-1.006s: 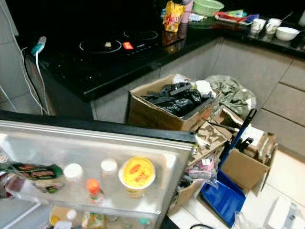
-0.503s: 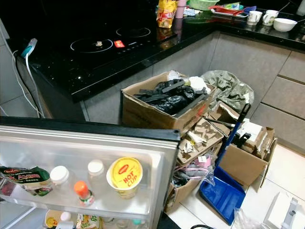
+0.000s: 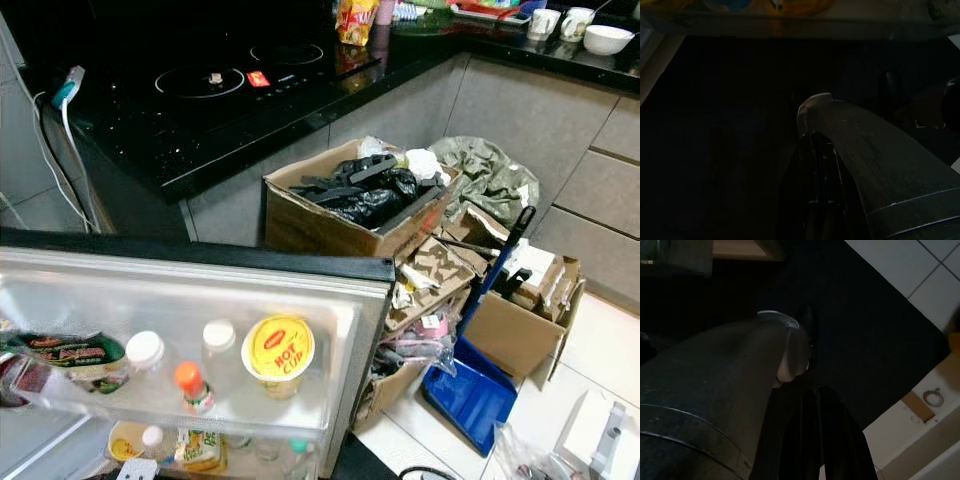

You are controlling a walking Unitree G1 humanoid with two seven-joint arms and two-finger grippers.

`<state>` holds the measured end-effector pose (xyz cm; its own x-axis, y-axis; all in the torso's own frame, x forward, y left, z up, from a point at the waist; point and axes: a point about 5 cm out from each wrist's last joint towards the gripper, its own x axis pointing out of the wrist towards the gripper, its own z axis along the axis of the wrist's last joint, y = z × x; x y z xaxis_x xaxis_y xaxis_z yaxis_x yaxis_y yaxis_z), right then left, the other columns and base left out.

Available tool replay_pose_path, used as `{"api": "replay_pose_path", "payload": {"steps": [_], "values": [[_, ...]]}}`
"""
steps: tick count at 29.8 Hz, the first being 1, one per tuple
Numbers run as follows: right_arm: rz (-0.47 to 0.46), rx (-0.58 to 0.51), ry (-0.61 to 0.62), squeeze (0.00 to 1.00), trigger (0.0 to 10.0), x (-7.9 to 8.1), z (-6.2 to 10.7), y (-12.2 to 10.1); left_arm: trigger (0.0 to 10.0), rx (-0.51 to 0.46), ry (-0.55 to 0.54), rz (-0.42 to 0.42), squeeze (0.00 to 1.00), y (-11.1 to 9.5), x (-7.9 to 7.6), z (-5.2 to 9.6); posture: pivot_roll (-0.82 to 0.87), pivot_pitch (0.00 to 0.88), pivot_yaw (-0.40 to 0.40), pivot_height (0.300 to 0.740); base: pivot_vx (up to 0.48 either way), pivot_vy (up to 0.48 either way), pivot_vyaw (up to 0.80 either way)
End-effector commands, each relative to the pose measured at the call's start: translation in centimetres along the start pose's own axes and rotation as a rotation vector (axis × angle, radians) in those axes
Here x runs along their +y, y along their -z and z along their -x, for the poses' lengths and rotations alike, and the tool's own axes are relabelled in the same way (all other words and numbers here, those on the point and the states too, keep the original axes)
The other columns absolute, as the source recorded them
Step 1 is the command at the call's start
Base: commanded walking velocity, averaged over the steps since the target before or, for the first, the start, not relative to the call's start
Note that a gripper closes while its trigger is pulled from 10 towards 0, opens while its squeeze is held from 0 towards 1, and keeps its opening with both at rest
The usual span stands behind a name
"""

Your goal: Restocking fridge

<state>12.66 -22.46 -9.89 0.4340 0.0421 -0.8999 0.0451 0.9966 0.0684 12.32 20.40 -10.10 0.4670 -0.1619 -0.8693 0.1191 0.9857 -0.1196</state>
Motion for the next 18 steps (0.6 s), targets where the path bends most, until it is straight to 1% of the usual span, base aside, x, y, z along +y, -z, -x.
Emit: {"api": "replay_pose_path", "payload": {"steps": [1, 12, 16, 18], "values": [[-0.008, 0.005, 0.0, 0.0, 10.0, -0.01, 0.05, 0.34, 10.0, 0.076, -0.002, -0.006, 0.0, 1.9, -0.14, 0.33, -0.05, 0.048, -0.002, 0.74, -0.334, 0.0, 0.0], [0.009, 0.005, 0.016, 0.0, 10.0, -0.05, 0.03, 0.26, 10.0, 0.078, 0.001, -0.008, 0.0, 1.97, -0.24, 0.31, -0.05, 0.048, -0.003, 0.74, -0.334, 0.0, 0.0], [0.036, 0.01, 0.028, 0.0, 10.0, -0.04, 0.0, 0.2, 10.0, 0.078, 0.003, -0.008, 0.0, 1.97, -0.28, 0.31, -0.05, 0.048, -0.003, 0.74, -0.334, 0.0, 0.0], [0.057, 0.002, 0.054, 0.0, 10.0, -0.15, -0.01, 0.07, 10.0, 0.078, 0.003, -0.008, 0.0, 1.96, -0.29, 0.3, -0.05, 0.048, -0.003, 0.74, -0.33, 0.0, 0.0]]}}
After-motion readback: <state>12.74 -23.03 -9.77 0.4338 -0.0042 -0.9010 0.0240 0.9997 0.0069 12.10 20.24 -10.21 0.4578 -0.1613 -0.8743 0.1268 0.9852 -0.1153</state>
